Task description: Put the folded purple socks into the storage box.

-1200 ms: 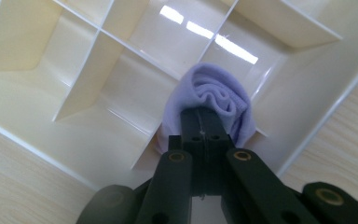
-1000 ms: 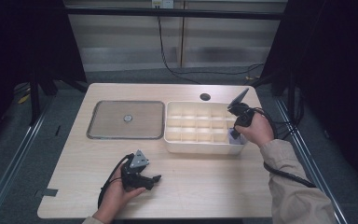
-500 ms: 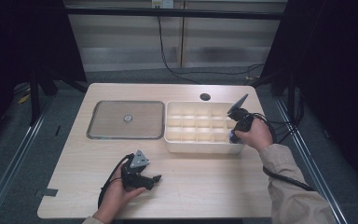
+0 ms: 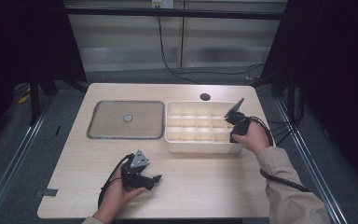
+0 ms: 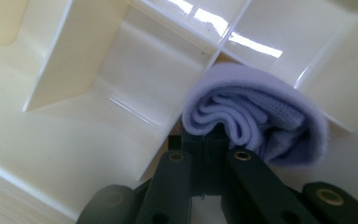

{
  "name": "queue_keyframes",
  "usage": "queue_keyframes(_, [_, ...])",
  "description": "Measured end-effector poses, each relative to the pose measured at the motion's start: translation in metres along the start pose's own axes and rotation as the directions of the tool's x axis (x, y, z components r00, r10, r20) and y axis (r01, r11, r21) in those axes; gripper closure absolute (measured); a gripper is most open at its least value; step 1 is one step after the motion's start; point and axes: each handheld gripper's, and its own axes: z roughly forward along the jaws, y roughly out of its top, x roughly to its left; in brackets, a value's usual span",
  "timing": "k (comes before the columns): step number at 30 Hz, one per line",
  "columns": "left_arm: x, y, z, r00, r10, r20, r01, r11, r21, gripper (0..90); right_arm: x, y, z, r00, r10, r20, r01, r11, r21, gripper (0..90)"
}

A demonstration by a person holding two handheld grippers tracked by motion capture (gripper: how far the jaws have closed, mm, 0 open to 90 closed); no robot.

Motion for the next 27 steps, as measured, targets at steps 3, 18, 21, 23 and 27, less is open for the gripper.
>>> queue_keyframes(3, [0.0, 0.0, 0.0, 1.0, 0.0, 0.0, 0.0, 1.0, 0.0, 20.2, 0.0, 0.0, -0.002, 1.0, 0.003, -0.004, -0.003, 1.0, 0.0, 90.0])
queue_keyframes(18, [0.0, 0.001, 0.0, 1.0, 0.0, 0.009, 0.0, 1.0, 0.005, 20.2, -0.01, 0.006, -0.04, 0.9995, 0.03, -0.012, -0.031, 0.998, -0.05, 90.0])
queue_keyframes(21, [0.0, 0.001, 0.0, 1.0, 0.0, 0.01, 0.0, 1.0, 0.005, 20.3, -0.017, 0.008, -0.05, 0.9983, 0.059, 0.0, -0.059, 0.994, -0.091, 90.0])
queue_keyframes(23, [0.0, 0.001, 0.001, 1.0, 0.002, 0.01, -0.002, 1.0, 0.003, 20.3, -0.022, 0.009, -0.052, 0.9963, 0.084, 0.017, -0.082, 0.991, -0.101, 90.0])
queue_keyframes(27, [0.0, 0.001, 0.0, 1.0, 0.002, 0.009, -0.002, 1.0, 0.005, 20.3, -0.024, 0.01, -0.042, 0.9956, 0.089, 0.027, -0.087, 0.994, -0.065, 90.0])
